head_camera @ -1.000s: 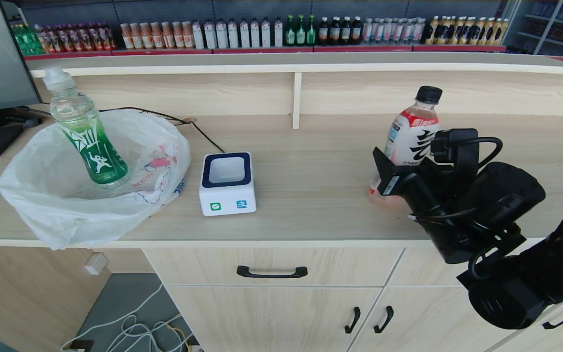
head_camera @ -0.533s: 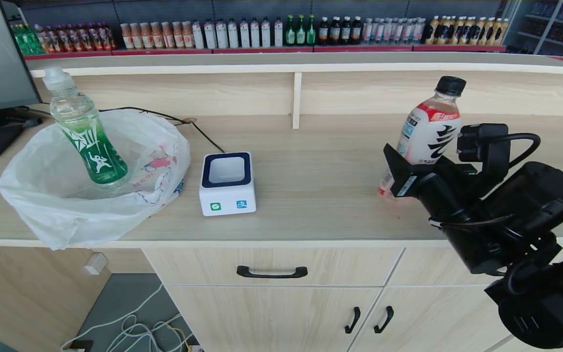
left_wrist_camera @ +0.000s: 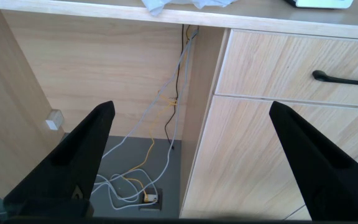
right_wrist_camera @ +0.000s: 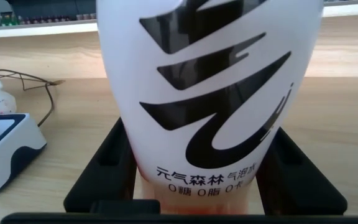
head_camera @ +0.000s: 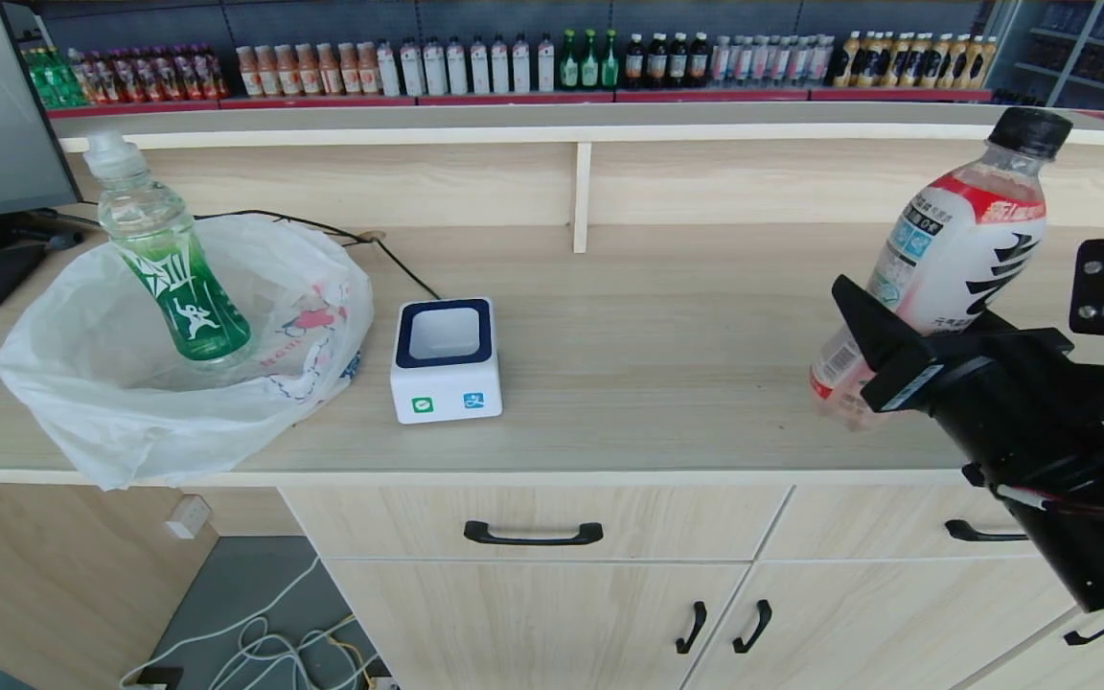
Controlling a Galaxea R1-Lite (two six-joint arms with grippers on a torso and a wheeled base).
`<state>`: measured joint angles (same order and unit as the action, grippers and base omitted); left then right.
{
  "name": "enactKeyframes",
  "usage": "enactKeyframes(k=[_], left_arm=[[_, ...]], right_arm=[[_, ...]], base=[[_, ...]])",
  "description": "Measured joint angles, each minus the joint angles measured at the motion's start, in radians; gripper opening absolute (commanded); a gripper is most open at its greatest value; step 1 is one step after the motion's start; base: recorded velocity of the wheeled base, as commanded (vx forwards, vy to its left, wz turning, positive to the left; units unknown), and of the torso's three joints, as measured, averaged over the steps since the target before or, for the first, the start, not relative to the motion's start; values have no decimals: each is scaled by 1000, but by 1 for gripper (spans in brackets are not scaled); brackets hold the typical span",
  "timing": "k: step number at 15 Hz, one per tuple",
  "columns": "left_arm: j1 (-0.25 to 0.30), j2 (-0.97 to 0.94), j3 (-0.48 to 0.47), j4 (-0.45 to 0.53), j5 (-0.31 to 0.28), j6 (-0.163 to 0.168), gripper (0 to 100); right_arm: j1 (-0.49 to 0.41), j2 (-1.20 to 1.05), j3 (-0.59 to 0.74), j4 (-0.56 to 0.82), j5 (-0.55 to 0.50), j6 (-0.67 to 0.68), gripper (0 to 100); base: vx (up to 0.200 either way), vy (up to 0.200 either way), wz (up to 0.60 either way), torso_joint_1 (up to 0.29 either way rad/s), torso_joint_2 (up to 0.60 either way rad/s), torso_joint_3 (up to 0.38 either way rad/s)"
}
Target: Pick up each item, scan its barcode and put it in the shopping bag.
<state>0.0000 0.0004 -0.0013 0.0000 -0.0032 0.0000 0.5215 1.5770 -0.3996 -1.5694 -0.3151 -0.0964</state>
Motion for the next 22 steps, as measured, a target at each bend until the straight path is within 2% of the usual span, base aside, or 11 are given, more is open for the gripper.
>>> enactKeyframes(k=[6,11,14,17,22], left_arm=[[0,0,0,0,0,0,100],[0,0,0,0,0,0,100],[0,0,0,0,0,0,100],[-1,0,0,0,0,0,100],[0,0,0,0,0,0,100]], right_arm=[[9,-124,126,0,5,16,0],[196,-179,179,-2,27,151,0],[237,-205,206,-1,101,196,0],[243,-212,214,0,341,266,0],[244,-195,193,0,556,422,0]], base=[[0,0,0,0,0,0],[0,0,0,0,0,0],[0,0,0,0,0,0],[0,0,0,0,0,0],[0,0,0,0,0,0]])
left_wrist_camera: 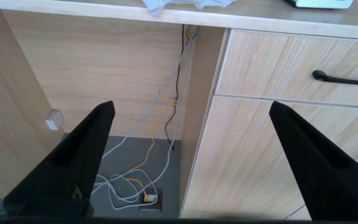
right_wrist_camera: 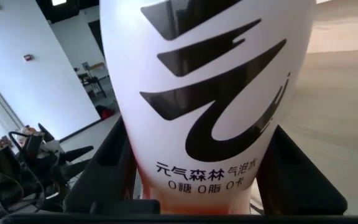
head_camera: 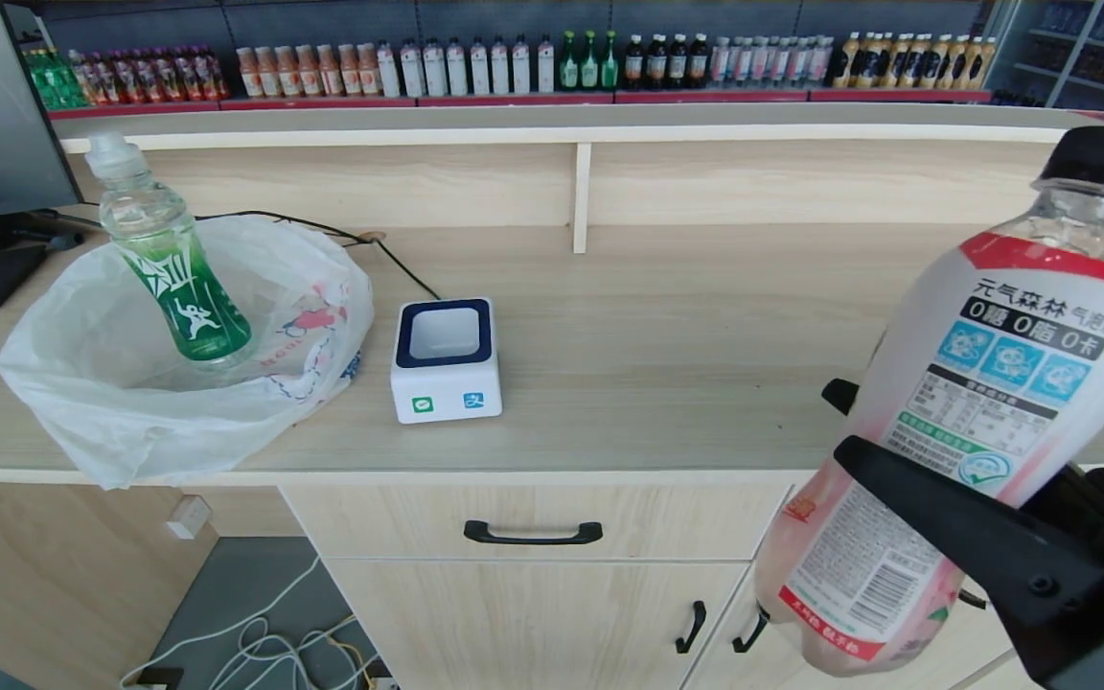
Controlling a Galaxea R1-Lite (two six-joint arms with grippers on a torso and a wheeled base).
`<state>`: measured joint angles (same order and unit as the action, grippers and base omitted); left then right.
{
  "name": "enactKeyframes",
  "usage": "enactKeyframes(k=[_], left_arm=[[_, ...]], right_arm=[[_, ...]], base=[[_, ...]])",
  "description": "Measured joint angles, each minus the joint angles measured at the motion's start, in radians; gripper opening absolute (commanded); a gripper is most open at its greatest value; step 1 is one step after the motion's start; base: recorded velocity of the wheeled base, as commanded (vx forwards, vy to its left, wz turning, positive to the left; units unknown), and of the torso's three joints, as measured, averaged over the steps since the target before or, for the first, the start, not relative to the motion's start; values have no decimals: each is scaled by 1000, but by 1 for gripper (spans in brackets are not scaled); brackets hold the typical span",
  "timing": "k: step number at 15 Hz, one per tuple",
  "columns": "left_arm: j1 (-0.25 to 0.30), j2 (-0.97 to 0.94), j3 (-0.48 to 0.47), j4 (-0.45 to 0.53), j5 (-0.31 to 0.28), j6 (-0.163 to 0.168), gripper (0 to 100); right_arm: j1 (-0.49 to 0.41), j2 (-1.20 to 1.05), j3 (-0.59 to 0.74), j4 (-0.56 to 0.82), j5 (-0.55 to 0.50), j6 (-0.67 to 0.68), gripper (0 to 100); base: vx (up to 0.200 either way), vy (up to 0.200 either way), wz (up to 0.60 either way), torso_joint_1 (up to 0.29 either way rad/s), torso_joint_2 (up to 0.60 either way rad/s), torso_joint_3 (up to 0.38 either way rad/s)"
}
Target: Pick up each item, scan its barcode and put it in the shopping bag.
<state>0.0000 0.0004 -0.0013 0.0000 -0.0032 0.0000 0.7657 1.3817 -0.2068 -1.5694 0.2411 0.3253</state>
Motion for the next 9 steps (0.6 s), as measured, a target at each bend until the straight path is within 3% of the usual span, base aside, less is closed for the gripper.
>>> enactKeyframes(k=[9], left_arm=[[0,0,0,0,0,0,100]], right_arm=[[51,132,-224,-2,63,311,0]], base=[[0,0,0,0,0,0]])
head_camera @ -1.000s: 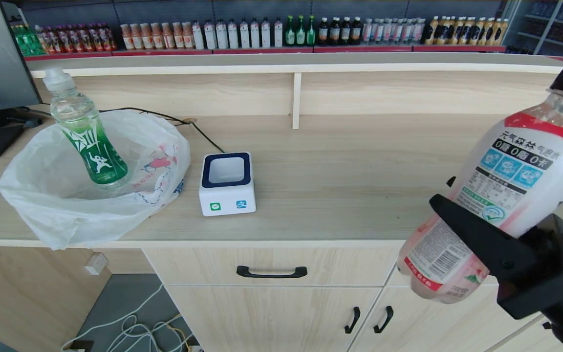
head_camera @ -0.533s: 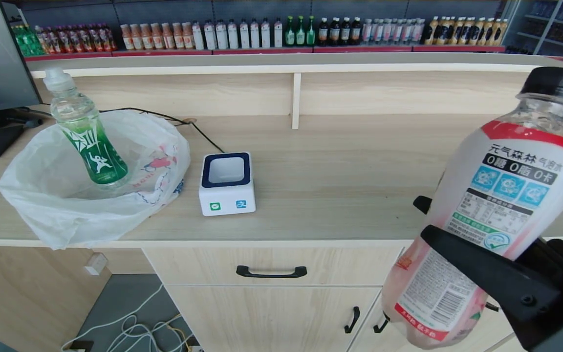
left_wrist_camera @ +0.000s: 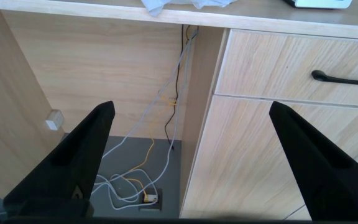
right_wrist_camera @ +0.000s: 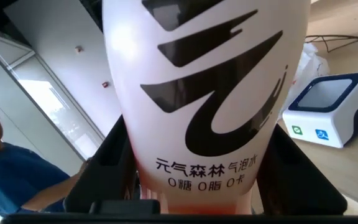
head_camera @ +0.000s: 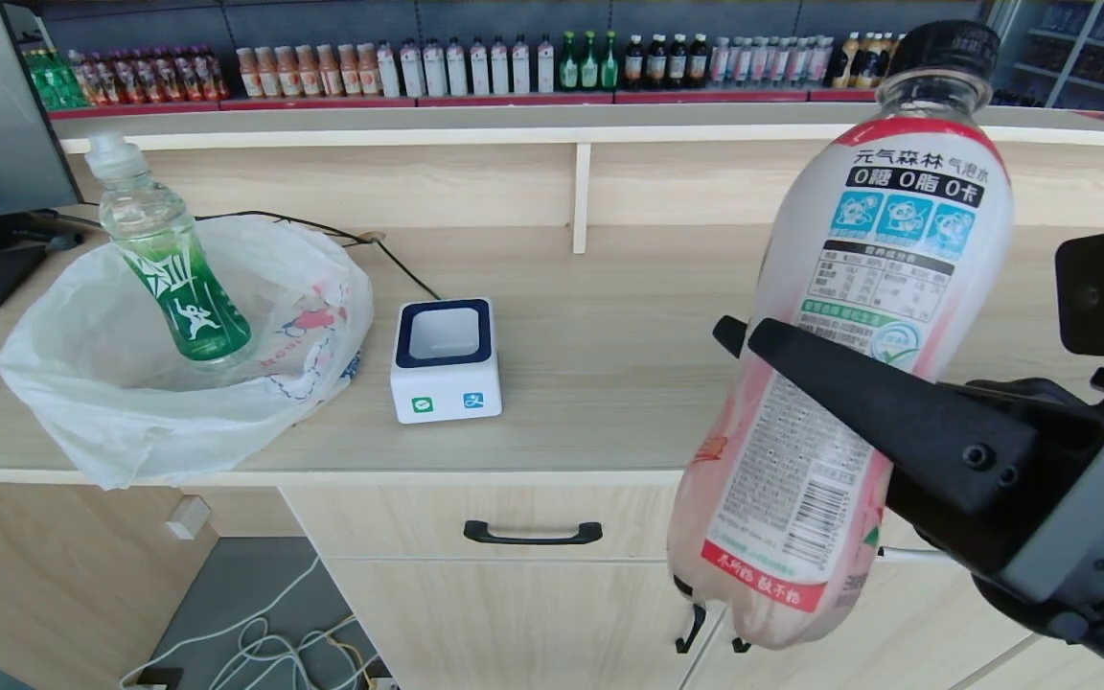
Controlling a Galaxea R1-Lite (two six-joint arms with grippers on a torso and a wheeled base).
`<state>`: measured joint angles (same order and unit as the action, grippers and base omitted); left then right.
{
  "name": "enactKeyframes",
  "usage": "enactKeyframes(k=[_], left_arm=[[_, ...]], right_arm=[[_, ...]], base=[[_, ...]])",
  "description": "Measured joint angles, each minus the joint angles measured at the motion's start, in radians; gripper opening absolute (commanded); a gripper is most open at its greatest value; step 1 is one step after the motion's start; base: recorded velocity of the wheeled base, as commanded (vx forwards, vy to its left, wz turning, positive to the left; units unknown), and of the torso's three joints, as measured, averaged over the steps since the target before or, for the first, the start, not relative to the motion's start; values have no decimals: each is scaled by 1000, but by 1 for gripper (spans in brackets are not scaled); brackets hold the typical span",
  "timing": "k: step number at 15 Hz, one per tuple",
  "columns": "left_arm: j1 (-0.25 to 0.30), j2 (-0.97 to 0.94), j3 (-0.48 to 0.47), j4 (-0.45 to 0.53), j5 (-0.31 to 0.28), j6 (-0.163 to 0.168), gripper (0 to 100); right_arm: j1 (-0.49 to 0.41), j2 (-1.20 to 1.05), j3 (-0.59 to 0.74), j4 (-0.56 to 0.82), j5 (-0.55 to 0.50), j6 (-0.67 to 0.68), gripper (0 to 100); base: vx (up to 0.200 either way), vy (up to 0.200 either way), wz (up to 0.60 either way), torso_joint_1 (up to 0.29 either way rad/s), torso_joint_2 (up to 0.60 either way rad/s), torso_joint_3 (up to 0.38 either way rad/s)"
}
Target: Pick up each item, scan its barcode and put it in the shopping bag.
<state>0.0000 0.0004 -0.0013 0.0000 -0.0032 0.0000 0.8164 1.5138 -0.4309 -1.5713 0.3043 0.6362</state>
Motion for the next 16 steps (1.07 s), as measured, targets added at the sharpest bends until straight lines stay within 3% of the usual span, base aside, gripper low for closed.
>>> enactKeyframes(k=[7,16], left_arm=[[0,0,0,0,0,0,100],[0,0,0,0,0,0,100]], right_arm=[[43,69,-107,1,2,78,0],[94,72,-141,1,2,70,0]], base=[[0,0,0,0,0,0],[0,0,0,0,0,0]])
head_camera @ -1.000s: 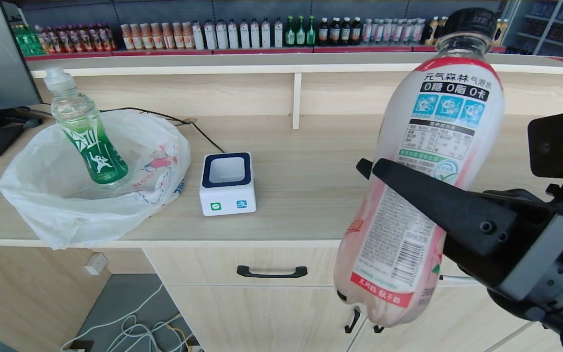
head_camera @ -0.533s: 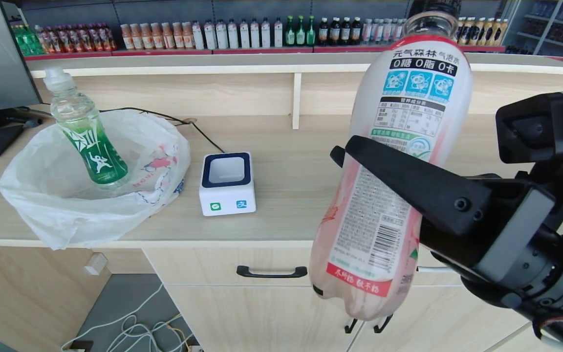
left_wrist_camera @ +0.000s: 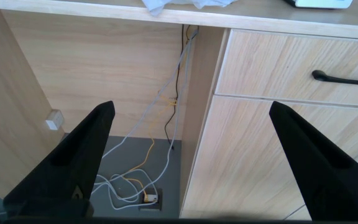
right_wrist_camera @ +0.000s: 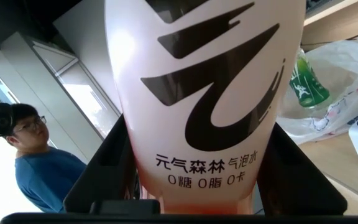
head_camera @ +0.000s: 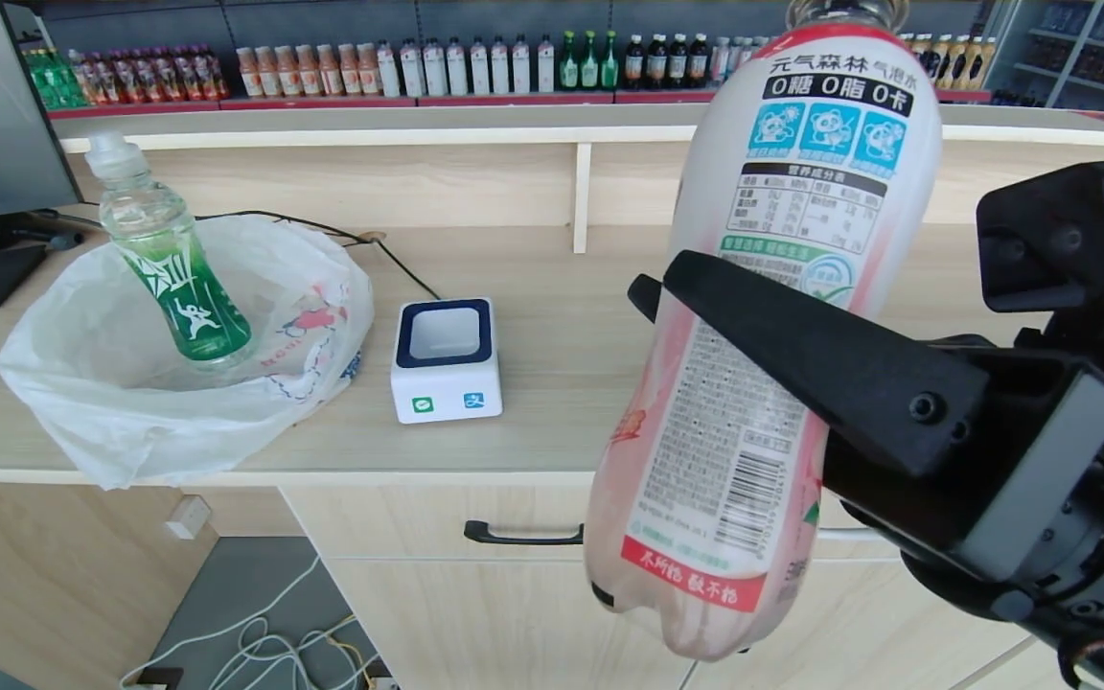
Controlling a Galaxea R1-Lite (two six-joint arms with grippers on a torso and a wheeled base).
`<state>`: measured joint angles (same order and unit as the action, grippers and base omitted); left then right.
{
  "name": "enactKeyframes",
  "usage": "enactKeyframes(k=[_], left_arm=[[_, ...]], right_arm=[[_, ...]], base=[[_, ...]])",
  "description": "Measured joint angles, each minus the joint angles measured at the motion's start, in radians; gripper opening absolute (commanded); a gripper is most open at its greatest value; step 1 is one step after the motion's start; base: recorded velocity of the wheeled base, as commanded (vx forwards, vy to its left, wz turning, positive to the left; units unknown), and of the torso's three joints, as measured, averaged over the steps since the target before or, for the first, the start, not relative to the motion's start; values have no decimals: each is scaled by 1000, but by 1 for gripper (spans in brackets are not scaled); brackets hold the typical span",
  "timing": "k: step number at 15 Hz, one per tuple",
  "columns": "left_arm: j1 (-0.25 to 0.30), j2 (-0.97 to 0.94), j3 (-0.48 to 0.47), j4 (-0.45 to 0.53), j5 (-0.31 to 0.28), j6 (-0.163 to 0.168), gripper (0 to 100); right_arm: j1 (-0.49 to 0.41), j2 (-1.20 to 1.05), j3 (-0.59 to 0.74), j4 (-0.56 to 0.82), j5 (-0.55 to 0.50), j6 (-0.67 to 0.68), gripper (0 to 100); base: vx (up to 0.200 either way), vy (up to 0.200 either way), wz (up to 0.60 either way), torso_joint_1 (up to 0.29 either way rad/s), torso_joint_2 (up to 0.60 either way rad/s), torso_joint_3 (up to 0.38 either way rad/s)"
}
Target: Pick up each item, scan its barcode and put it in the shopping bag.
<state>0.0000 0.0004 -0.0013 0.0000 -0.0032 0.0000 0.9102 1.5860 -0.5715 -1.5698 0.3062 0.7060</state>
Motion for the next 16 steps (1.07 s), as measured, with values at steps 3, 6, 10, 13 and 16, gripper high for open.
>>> enactKeyframes(k=[3,6,10,13,16], left_arm=[[0,0,0,0,0,0,100],[0,0,0,0,0,0,100],[0,0,0,0,0,0,100],[0,0,0,0,0,0,100],[0,0,0,0,0,0,100]], right_arm=[[17,0,0,-1,-1,-13,0],[20,-7,6,0,-1,-15,0],[21,-10,7,0,-1,-34,0],[21,-9,8,0,-1,-42,0],[20,-9,10,0,-3,-49,0]], base=[[0,0,0,0,0,0],[0,0,0,0,0,0],[0,0,0,0,0,0],[0,0,0,0,0,0],[0,0,0,0,0,0]])
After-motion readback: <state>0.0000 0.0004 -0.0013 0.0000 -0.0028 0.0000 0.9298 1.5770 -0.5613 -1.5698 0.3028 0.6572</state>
